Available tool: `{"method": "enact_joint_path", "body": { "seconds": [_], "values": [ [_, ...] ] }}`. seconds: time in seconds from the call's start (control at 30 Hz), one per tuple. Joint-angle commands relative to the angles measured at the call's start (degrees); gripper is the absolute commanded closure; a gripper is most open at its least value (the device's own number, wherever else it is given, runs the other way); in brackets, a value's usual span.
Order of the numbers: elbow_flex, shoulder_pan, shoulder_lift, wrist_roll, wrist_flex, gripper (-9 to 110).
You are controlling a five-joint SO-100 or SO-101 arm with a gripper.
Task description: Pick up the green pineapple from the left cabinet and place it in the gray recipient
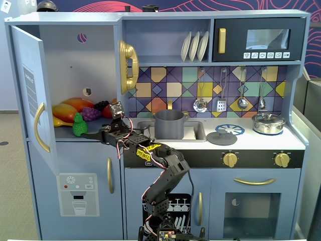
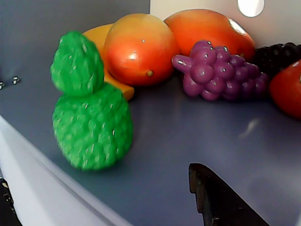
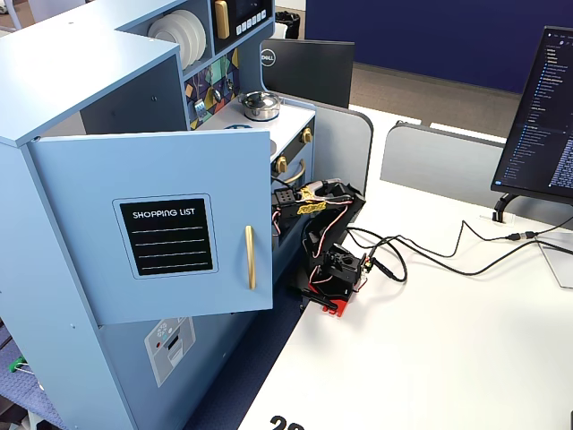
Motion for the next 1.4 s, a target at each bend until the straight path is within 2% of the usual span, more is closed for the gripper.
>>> {"method": "enact_joint_path", "body": {
  "seconds": [0.0, 1.37],
  "values": [
    [-6.7, -1.2, -2.4, 1.0, -2.5, 57],
    [-30.8, -4.7, -28.3, 2.2, -0.6, 64]
  ]
}}
